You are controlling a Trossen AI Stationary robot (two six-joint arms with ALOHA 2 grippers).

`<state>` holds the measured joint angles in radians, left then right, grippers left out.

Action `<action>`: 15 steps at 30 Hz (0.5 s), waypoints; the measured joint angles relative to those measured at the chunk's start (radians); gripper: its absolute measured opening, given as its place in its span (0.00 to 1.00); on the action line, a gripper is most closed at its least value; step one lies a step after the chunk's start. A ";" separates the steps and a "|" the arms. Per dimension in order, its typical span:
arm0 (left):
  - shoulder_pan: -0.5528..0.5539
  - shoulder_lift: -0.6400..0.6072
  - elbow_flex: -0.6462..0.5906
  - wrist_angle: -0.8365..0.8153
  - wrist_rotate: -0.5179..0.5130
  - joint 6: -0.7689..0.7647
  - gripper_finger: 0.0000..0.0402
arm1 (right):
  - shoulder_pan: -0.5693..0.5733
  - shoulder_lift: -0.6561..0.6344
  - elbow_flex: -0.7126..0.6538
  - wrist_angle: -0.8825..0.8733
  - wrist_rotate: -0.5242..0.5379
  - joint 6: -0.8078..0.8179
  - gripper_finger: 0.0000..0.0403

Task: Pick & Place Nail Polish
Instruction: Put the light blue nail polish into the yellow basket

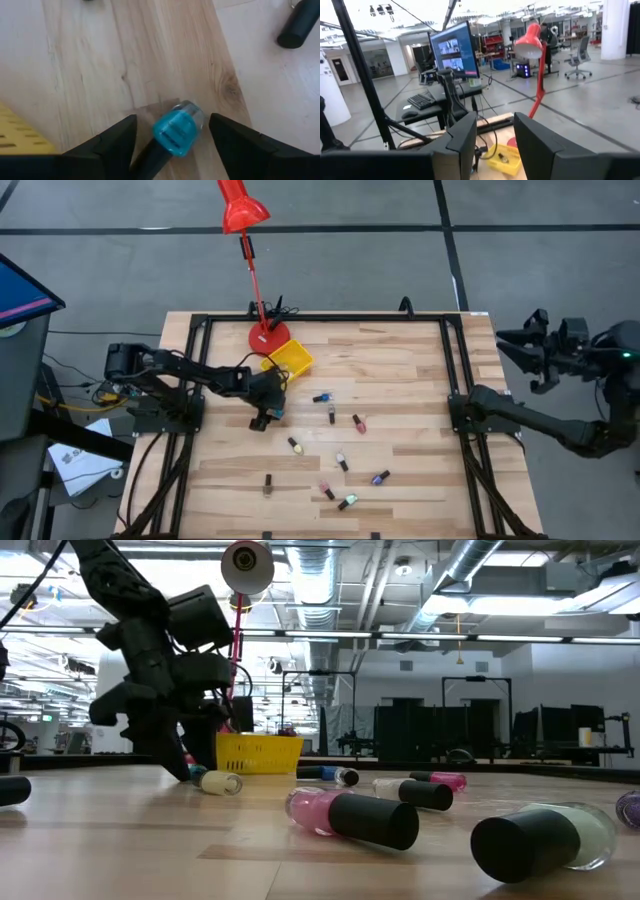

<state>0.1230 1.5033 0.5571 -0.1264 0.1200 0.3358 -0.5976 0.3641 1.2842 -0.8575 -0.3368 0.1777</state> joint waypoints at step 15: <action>-0.001 -0.013 -0.001 -0.050 -0.047 -0.085 0.27 | 0.002 -0.034 -0.215 0.205 -0.139 0.062 0.22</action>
<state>0.1219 1.4902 0.5564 -0.1764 0.0731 0.2511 -0.5961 0.3305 1.0687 -0.6527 -0.4754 0.2398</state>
